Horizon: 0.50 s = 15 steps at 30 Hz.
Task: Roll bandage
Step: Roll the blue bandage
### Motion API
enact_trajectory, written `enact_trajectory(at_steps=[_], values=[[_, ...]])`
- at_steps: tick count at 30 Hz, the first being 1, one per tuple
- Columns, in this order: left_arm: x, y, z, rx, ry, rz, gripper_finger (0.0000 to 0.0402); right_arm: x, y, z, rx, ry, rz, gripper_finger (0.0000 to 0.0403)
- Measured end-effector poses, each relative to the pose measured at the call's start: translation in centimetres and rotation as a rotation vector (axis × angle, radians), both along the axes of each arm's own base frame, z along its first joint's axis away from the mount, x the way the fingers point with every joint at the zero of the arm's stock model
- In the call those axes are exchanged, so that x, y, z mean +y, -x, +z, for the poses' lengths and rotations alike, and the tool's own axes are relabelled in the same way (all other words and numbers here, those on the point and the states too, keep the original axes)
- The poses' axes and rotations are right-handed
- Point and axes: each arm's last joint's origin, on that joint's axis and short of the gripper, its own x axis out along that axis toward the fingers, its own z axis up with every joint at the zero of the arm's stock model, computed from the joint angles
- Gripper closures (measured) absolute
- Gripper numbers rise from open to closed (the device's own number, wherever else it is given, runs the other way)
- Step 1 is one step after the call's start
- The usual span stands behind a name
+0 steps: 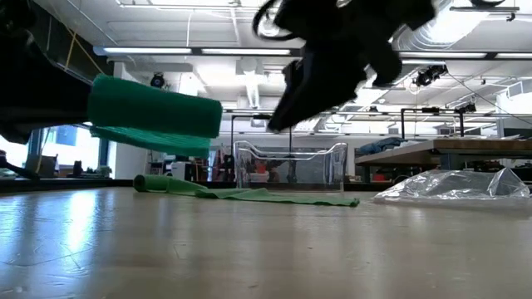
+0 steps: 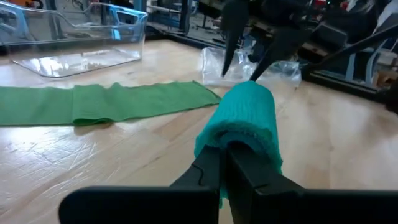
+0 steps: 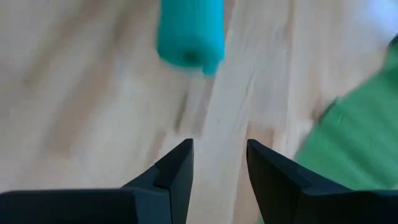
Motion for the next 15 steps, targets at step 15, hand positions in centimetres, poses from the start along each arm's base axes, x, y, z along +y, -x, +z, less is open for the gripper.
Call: enact_trajectory(at_steps=[15], values=[[-0.4, 0.1, 6.6, 0.04, -0.085, -0.256, 0.0401, 2.6, 2.4, 3.3, -0.467, -0.152, 0.164, 0.0263]])
